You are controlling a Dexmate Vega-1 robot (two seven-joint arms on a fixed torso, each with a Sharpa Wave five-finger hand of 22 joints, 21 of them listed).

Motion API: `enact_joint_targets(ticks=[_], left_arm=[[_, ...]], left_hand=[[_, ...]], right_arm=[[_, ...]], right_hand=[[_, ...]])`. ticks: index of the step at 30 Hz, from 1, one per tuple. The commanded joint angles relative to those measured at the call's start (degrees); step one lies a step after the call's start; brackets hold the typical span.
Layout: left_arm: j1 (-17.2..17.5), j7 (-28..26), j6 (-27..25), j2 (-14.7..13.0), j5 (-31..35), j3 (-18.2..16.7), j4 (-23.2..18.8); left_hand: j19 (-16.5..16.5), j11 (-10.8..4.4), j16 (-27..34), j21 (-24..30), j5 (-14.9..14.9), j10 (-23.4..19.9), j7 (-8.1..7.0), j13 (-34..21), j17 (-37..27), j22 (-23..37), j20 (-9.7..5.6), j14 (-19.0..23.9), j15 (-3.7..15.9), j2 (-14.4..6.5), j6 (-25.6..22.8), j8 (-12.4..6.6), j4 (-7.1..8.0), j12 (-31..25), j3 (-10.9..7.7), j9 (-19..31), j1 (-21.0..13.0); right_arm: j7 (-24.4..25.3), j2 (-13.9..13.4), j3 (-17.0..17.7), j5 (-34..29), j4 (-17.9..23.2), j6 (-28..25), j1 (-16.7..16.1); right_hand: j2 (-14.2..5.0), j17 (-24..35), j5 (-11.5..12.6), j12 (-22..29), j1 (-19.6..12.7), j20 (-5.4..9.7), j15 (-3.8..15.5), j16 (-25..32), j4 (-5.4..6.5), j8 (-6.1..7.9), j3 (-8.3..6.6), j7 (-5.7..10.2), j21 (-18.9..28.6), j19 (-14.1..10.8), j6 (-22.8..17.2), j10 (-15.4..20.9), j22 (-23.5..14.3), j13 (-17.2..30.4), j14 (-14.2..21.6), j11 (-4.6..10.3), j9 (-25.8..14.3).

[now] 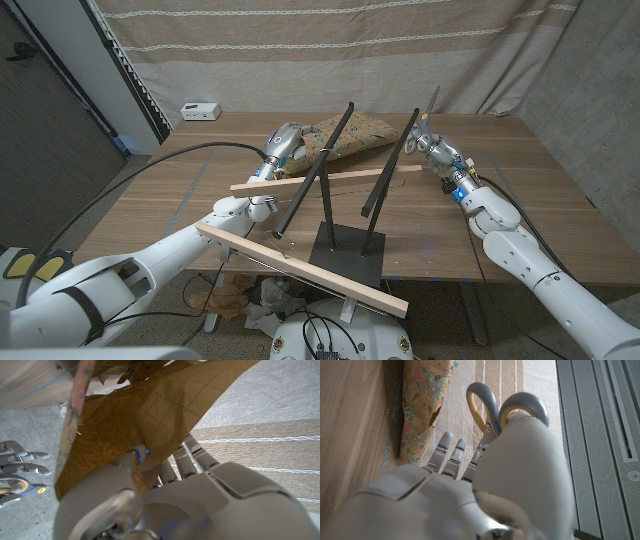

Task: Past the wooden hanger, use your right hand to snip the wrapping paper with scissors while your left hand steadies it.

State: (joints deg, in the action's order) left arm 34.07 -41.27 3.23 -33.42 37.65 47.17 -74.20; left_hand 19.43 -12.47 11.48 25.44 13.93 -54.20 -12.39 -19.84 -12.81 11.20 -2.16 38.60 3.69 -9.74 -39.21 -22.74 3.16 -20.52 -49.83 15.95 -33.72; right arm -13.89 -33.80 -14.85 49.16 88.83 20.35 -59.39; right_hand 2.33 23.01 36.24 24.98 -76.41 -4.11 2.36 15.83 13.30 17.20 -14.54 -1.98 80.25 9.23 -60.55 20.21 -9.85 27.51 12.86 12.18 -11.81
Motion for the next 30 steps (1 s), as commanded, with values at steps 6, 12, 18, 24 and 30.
enact_joint_targets(ticks=[6, 12, 18, 24, 30], left_arm=[[-0.47, 0.16, 0.01, 0.35, 0.15, 0.33, 0.47], [-0.58, 0.29, -0.03, 0.31, 0.21, 0.4, 0.45], [-0.52, 0.3, -0.02, 0.29, 0.22, 0.43, 0.33], [-0.24, 0.05, -0.19, 0.19, 0.14, 0.26, 0.08], [0.1, -0.06, -0.42, 0.06, 0.1, 0.13, -0.16]], left_hand=[[0.26, 0.18, 0.11, -0.12, 0.07, -0.67, -0.16, -0.16, 0.03, 0.19, -2.25, 0.74, 9.55, 0.02, -0.65, -0.25, 0.13, -0.26, -0.48, -0.09, -0.7], [0.33, 0.19, 0.13, -0.12, 0.1, -0.72, -0.16, -0.22, 0.01, 0.19, -2.31, 0.82, 9.63, 0.0, -0.83, -0.25, 0.01, -0.26, -0.51, -0.25, -0.8], [0.36, 0.19, 0.13, -0.13, 0.14, -0.77, -0.15, -0.28, 0.0, 0.19, -2.26, 0.91, 9.56, -0.01, -1.02, -0.23, -0.09, -0.25, -0.55, -0.44, -0.9], [0.39, 0.19, 0.13, -0.13, 0.17, -0.77, -0.15, -0.3, 0.0, 0.19, -2.23, 0.95, 9.58, -0.04, -1.07, -0.21, -0.11, -0.24, -0.6, -0.53, -0.95], [0.39, 0.19, 0.2, -0.15, 0.18, -0.78, -0.15, -0.34, -0.05, 0.2, -2.24, 1.11, 9.63, -0.04, -1.16, -0.18, -0.24, -0.22, -0.58, -0.66, -1.06]], right_arm=[[4.44, -1.81, -0.16, -2.28, 1.21, -2.6, -0.53], [4.5, -2.38, -0.26, -2.68, 1.38, -2.8, -0.65], [6.09, -3.06, -0.26, -4.08, 2.33, -2.98, -1.0], [7.37, -2.57, 0.08, -3.79, 2.86, -2.83, -1.38], [8.67, -2.07, 0.03, -4.03, 3.06, -2.88, -1.46]], right_hand=[[-13.05, 0.71, 1.3, -1.05, -14.35, 0.2, 7.61, -1.08, -23.3, -3.69, -29.26, 14.41, -0.94, -0.52, 17.68, -3.45, -0.15, 0.45, -2.49, 0.01, 0.75], [-12.85, 1.74, 1.27, -2.92, -14.44, -1.01, 7.41, -1.7, -23.15, -6.58, -28.06, 14.49, -0.72, 1.44, 22.25, -8.59, -0.54, 0.52, -5.12, 0.05, 0.89], [-12.42, 2.44, 0.71, -3.97, -14.24, -1.57, 6.84, -2.07, -23.16, -7.13, -26.4, 14.53, -0.35, 3.21, 25.39, -11.67, -0.57, 0.72, -7.15, 0.11, 0.84], [-12.55, 2.78, 0.76, -3.31, -14.39, -1.52, 6.19, -2.23, -23.23, -6.57, -26.23, 14.57, -0.54, 3.23, 25.03, -10.4, -0.3, 0.88, -8.18, 0.09, 0.73], [-12.63, 3.38, 1.5, -3.14, -15.11, -0.21, 6.4, -0.44, -23.46, -5.67, -27.43, 14.49, -1.19, 0.1, 21.52, -9.02, 0.05, 0.03, -4.4, 0.09, 0.68]])
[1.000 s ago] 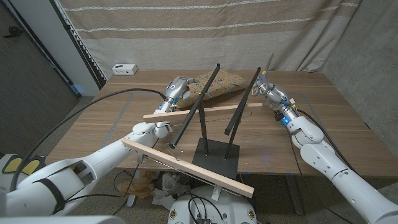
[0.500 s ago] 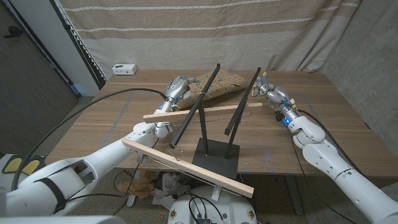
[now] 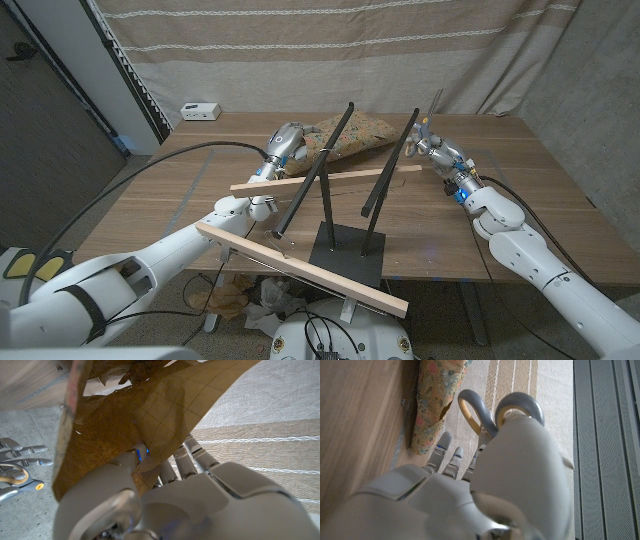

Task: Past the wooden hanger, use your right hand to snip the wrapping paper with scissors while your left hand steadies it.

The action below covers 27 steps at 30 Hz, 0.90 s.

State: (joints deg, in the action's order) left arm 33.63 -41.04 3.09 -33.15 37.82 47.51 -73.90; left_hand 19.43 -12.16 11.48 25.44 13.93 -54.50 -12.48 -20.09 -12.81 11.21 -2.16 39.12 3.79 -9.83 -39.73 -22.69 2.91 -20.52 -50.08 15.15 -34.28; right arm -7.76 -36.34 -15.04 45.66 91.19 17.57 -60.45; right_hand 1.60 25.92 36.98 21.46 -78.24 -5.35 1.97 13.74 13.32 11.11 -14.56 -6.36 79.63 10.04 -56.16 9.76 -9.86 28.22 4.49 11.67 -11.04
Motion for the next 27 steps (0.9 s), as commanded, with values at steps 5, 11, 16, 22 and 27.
enact_joint_targets(ticks=[5, 11, 16, 22, 27], left_arm=[[0.69, -0.36, -0.23, -0.26, -0.18, -0.29, -0.52], [0.81, -0.52, -0.33, -0.28, -0.06, -0.3, -0.6], [0.98, -0.52, -0.47, -0.4, 0.0, -0.36, -0.86], [1.15, -0.57, -0.44, -0.52, 0.03, -0.43, -1.11], [1.37, -0.58, -0.53, -0.64, 0.07, -0.53, -1.45]], left_hand=[[0.41, -0.11, 0.18, -0.15, 0.19, -0.48, -0.05, -0.11, -0.04, 0.19, -2.26, 0.62, 9.46, 0.07, -0.72, -0.23, 0.03, -0.21, -0.33, 0.07, -0.5], [0.42, -0.11, 0.17, -0.16, 0.21, -0.46, -0.06, -0.14, -0.04, 0.19, -2.27, 0.64, 9.51, 0.06, -0.81, -0.23, 0.02, -0.19, -0.35, -0.01, -0.53], [0.43, -0.1, 0.15, -0.17, 0.23, -0.45, -0.06, -0.16, -0.03, 0.2, -2.26, 0.67, 9.46, 0.07, -0.82, -0.2, 0.06, -0.18, -0.37, -0.08, -0.53], [0.42, -0.11, 0.15, -0.18, 0.24, -0.46, -0.06, -0.18, -0.03, 0.2, -2.24, 0.71, 9.47, 0.07, -0.86, -0.19, 0.05, -0.18, -0.38, -0.13, -0.55], [0.42, -0.11, 0.19, -0.19, 0.26, -0.49, -0.05, -0.21, -0.05, 0.2, -2.24, 0.8, 9.52, 0.03, -0.92, -0.21, 0.06, -0.19, -0.39, -0.14, -0.58]], right_arm=[[2.58, 1.75, 0.37, 0.06, 0.28, 1.15, -0.4], [4.5, 2.79, 0.7, -0.27, 0.73, 2.11, -0.93], [5.03, 3.36, 0.81, -0.5, 0.7, 3.03, -1.31], [6.47, 3.47, 1.06, -1.22, 1.44, 3.43, -2.03], [6.58, 2.87, 1.33, -0.97, 2.14, 2.88, -2.55]], right_hand=[[-11.12, -1.6, 1.96, -0.24, -17.41, 8.86, 8.59, 2.0, -25.08, 0.62, -32.9, 15.26, -1.52, -10.28, 14.91, 3.04, 0.23, -2.9, 9.18, 0.51, 0.06], [-10.95, -3.02, 2.01, -0.27, -19.3, 13.35, 8.05, 1.07, -24.79, 1.33, -35.69, 11.65, -4.77, -19.83, 11.54, 5.13, 0.74, -4.49, 9.04, 0.44, 0.1], [-11.36, -3.42, 2.78, -0.04, -19.61, 13.56, 7.55, 0.29, -24.54, 1.79, -37.58, 12.43, -7.41, -24.46, 8.78, 6.84, 0.8, -5.36, 7.7, 0.44, 0.13], [-11.16, -3.47, 3.72, -0.02, -19.88, 15.05, 7.26, 0.58, -24.78, 1.82, -38.76, 13.44, -9.36, -28.94, 7.09, 7.78, 0.81, -6.11, 8.49, 0.45, 0.15], [-9.84, -3.33, 5.02, -0.04, -18.51, 13.51, 7.3, 1.01, -24.07, 1.05, -39.63, 14.11, -12.23, -29.96, 7.16, 8.31, 0.88, -6.73, 9.72, 0.48, 0.15]])
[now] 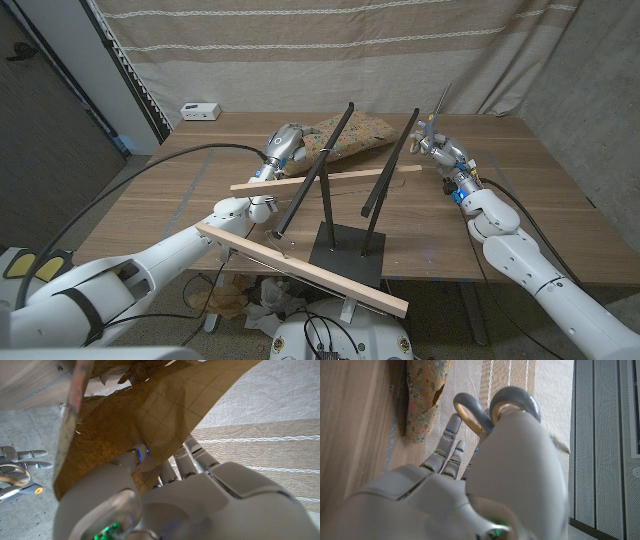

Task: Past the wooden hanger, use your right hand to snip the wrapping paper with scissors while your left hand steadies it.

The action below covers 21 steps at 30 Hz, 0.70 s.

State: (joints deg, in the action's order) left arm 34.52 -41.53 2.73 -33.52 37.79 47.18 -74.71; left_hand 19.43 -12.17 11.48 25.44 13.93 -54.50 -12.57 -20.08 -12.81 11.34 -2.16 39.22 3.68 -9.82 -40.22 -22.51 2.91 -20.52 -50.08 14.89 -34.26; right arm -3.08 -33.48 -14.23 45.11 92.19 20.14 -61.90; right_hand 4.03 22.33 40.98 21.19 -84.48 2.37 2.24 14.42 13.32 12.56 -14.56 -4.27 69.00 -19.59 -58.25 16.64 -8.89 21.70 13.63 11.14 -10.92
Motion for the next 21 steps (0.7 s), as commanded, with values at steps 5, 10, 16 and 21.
enact_joint_targets(ticks=[5, 10, 16, 21], left_arm=[[0.7, -0.2, -0.21, -0.45, 0.24, -0.31, -0.97], [0.91, -0.33, -0.32, -0.63, 0.36, -0.48, -1.33], [1.33, -0.28, -0.52, -0.86, 0.38, -0.71, -1.9], [1.59, -0.3, -0.81, -0.98, 0.54, -0.84, -2.23]], left_hand=[[0.42, -0.09, 0.2, -0.19, 0.27, -0.53, 0.04, -0.25, -0.06, 0.07, -2.23, 0.76, 9.63, 0.04, -0.48, -0.4, 0.01, -0.2, -0.38, 0.08, -0.63], [0.45, -0.09, 0.19, -0.19, 0.29, -0.55, 0.04, -0.27, -0.07, 0.07, -2.22, 0.78, 9.64, 0.02, -0.48, -0.38, -0.04, -0.21, -0.39, 0.04, -0.69], [0.44, -0.08, 0.2, -0.2, 0.31, -0.57, 0.04, -0.31, -0.08, 0.08, -2.23, 0.85, 9.66, -0.01, -0.48, -0.35, -0.08, -0.22, -0.41, -0.02, -0.75], [0.45, -0.09, 0.18, -0.21, 0.33, -0.6, 0.04, -0.34, -0.08, 0.08, -2.2, 0.88, 9.62, 0.01, -0.57, -0.41, -0.09, -0.24, -0.43, -0.01, -0.78]], right_arm=[[3.2, 0.12, 0.73, -0.83, 1.82, 0.34, -1.7], [3.0, 0.63, 0.75, -0.13, 1.73, 0.46, -1.79], [4.53, 0.74, 0.9, -0.27, 2.43, -0.23, -2.13], [6.05, 0.97, 1.04, -0.73, 2.99, -0.5, -2.3]], right_hand=[[-12.15, 0.41, 1.82, 0.03, -11.39, 5.75, 6.92, 0.83, -24.22, -1.04, -39.78, 12.14, -2.37, -2.14, 9.89, 1.07, -0.52, -0.52, 2.04, 1.03, -0.02], [-10.91, 0.51, 2.64, 0.52, -11.37, 8.96, 7.69, 2.69, -24.97, -1.46, -41.02, 11.56, -4.33, -6.98, 9.96, 2.12, -0.52, -0.94, 7.93, 0.82, -0.05], [-9.27, 1.7, 1.82, 2.21, -12.61, 11.13, 10.56, 6.58, -25.0, -1.53, -41.06, 10.52, -7.39, -16.13, 9.2, 6.94, -1.6, -2.26, 19.81, 0.44, -0.05], [-8.79, 2.59, 1.55, 2.74, -13.27, 11.15, 10.57, 7.2, -25.1, -1.02, -40.11, 9.8, -7.4, -19.0, 6.78, 9.25, -2.27, -3.08, 22.19, 0.39, -0.02]])
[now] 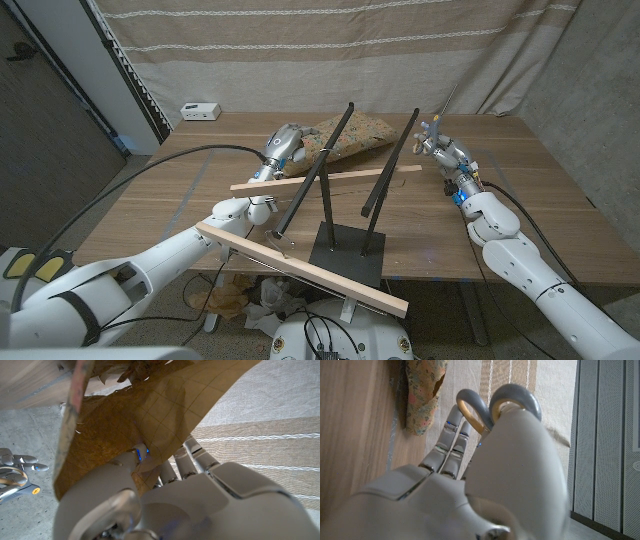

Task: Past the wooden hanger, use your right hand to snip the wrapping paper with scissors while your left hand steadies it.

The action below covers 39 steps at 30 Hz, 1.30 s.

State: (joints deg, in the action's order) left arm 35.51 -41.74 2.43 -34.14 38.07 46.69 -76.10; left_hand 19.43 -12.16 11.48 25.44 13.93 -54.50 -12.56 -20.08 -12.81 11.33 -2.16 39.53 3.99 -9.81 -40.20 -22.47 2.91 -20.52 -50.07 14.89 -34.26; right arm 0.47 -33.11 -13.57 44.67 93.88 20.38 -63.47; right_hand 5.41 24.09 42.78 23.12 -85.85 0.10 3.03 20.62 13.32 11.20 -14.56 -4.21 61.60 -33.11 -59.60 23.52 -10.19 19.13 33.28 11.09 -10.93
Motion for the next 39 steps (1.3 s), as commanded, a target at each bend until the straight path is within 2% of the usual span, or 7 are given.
enact_joint_targets(ticks=[1, 7, 12, 16, 32, 36, 39], left_arm=[[0.66, -0.05, -0.56, -0.37, 0.22, -0.4, -0.9], [0.75, 0.06, -0.83, -0.41, 0.38, -0.47, -1.11], [0.65, 0.26, -0.85, -0.24, 0.35, -0.44, -1.03], [0.52, 0.33, -0.79, -0.11, 0.44, -0.32, -0.85], [0.47, 0.29, -1.36, 0.2, 0.37, -0.28, -0.65], [0.44, 0.32, -1.44, 0.26, 0.35, -0.2, -0.49], [0.4, 0.18, -1.49, 0.36, 0.29, -0.19, -0.33]], left_hand=[[0.44, -0.09, 0.16, -0.22, 0.33, -0.6, 0.03, -0.35, -0.07, 0.09, -2.21, 0.55, 9.29, 0.03, -0.59, -0.45, -0.1, -0.24, -0.43, -0.02, -0.79], [0.44, -0.08, 0.23, -0.23, 0.34, -0.63, 0.04, -0.39, -0.11, 0.09, -2.21, 0.71, 9.32, 0.01, -0.63, -0.45, -0.12, -0.26, -0.4, -0.05, -0.84], [0.45, -0.08, 0.25, -0.23, 0.36, -0.67, 0.04, -0.44, -0.14, 0.1, -2.2, 0.84, 9.38, -0.02, -0.69, -0.47, -0.19, -0.28, -0.38, -0.08, -0.92], [0.44, -0.07, 0.27, -0.25, 0.37, -0.68, 0.05, -0.46, -0.15, 0.1, -2.19, 0.9, 9.41, -0.03, -0.68, -0.45, -0.24, -0.28, -0.38, -0.12, -0.98], [0.37, -0.09, 0.21, -0.3, 0.42, -0.75, 0.05, -0.61, -0.16, 0.13, -2.16, 1.13, 9.33, 0.02, -0.82, -0.52, -0.18, -0.32, -0.39, -0.16, -1.06], [0.36, -0.08, 0.22, -0.3, 0.43, -0.74, 0.05, -0.64, -0.17, 0.14, -2.16, 1.19, 9.34, 0.03, -0.83, -0.53, -0.2, -0.32, -0.37, -0.17, -1.09], [0.38, -0.08, 0.24, -0.3, 0.43, -0.73, 0.05, -0.67, -0.19, 0.15, -2.19, 1.26, 9.37, 0.02, -0.82, -0.51, -0.27, -0.32, -0.36, -0.2, -1.15]], right_arm=[[2.43, 0.54, 0.35, -0.39, 1.25, -0.74, -0.68], [2.24, 1.08, 0.39, 0.38, 0.74, -0.76, -0.48], [1.89, 1.34, 0.49, 0.89, 0.21, -0.65, -0.47], [1.47, 1.48, 0.68, 1.81, 0.04, -0.84, -0.6], [-9.61, 3.26, 0.29, 8.98, -4.99, -0.8, 1.92], [-9.64, 3.2, 0.19, 9.22, -4.95, -1.52, 2.19], [-9.95, 2.91, 0.03, 9.18, -5.04, -2.06, 2.38]], right_hand=[[-9.72, 1.45, -0.16, 0.86, -12.16, 13.41, 9.87, 1.76, -25.04, 0.15, -39.59, 9.63, 0.2, -6.94, 7.85, 3.31, -1.33, -1.06, 4.93, 0.57, 0.02], [-5.47, 4.57, 1.81, -0.82, -13.11, 13.33, 9.9, 6.37, -25.05, -0.24, -38.56, 9.2, 3.34, -12.38, 5.65, 7.72, -4.68, -3.79, 15.59, 0.74, 0.15], [-1.59, 10.4, 3.4, -3.18, -14.11, 13.34, 10.13, 12.74, -25.1, -0.34, -37.63, 9.04, 6.01, -13.26, 4.7, 10.41, -8.63, -4.1, 23.48, 0.73, -0.02], [0.83, 14.41, 4.25, -4.29, -14.5, 13.24, 10.09, 15.62, -25.12, -0.41, -37.09, 9.16, 7.94, -14.52, 4.47, 11.19, -11.23, -3.84, 25.97, 0.73, -0.1], [3.2, 20.64, 8.71, -7.52, -12.4, 13.1, 9.69, 18.29, -24.52, -0.89, -39.17, 8.48, 12.2, -18.49, 9.73, 7.66, -12.88, -2.89, 29.0, -0.28, -0.3], [3.46, 23.43, 11.11, -7.81, -10.01, 13.0, 9.86, 19.82, -23.93, -0.81, -39.74, 7.79, 14.64, -20.28, 10.28, 7.85, -13.76, -2.39, 30.37, -0.87, -0.39], [1.74, 26.34, 15.29, -8.17, -5.87, 13.03, 9.62, 21.47, -23.11, -0.76, -40.18, 7.08, 17.07, -22.15, 10.59, 7.85, -13.88, -1.82, 32.21, -1.64, -0.5]])
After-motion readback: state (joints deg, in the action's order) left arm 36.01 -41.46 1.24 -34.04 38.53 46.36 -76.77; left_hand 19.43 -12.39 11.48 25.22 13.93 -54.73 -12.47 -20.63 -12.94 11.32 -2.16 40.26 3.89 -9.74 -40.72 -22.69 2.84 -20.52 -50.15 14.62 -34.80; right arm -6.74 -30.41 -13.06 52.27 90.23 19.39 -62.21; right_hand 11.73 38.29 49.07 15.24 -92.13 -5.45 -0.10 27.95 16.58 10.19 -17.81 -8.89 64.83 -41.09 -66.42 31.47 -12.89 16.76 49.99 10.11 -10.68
